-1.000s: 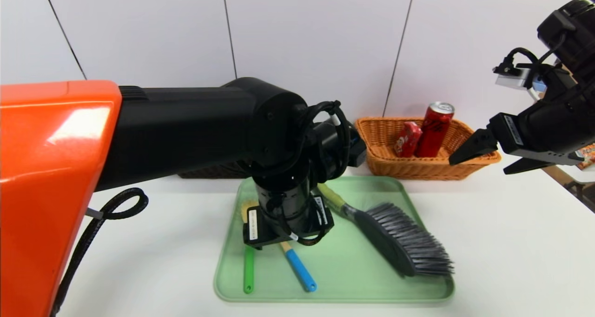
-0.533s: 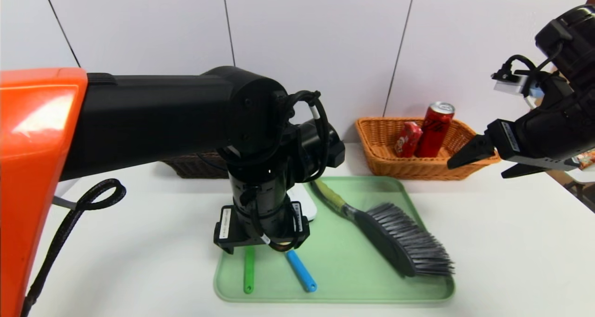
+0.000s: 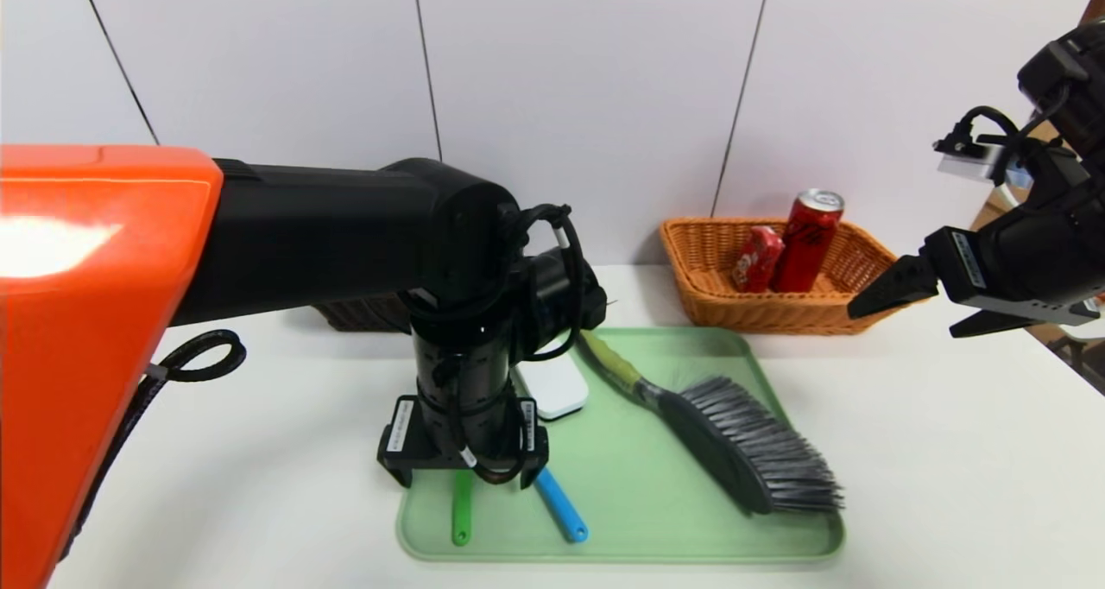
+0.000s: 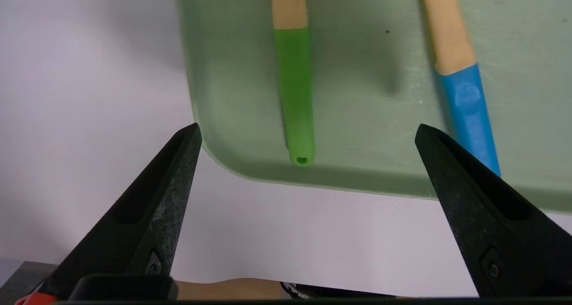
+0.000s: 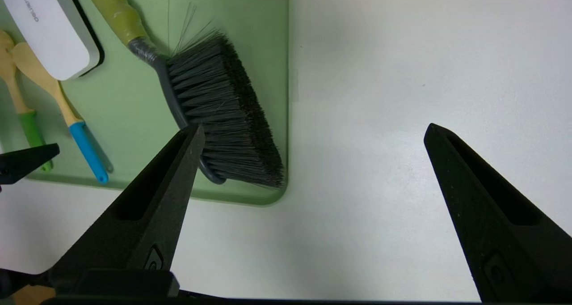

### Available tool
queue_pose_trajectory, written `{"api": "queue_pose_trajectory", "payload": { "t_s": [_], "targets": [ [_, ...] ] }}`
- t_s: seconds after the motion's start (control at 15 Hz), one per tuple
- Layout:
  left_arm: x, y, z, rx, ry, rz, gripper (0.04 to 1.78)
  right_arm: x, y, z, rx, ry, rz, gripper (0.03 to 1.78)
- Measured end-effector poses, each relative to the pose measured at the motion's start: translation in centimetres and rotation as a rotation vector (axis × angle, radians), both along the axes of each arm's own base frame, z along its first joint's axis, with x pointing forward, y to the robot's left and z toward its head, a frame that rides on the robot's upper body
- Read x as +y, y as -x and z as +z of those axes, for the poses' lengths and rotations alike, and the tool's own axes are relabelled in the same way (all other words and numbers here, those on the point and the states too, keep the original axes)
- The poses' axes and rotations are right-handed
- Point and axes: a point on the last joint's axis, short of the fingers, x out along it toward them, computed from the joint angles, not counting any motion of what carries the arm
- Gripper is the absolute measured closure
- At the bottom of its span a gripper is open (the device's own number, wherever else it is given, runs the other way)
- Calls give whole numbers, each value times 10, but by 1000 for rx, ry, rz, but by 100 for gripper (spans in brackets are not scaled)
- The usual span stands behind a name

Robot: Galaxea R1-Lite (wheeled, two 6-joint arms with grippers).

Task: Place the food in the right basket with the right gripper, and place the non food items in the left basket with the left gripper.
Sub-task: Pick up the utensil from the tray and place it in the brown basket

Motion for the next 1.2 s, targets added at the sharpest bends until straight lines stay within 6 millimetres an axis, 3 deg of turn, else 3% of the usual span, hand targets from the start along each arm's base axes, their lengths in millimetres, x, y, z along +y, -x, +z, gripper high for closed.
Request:
{"api": "queue_pose_trajectory", "payload": {
  "t_s": [1.2],
  "targets": [
    [-6, -17, -21, 31, 10, -38, 13, -1, -3, -7, 23, 6, -2, 11]
  ]
}}
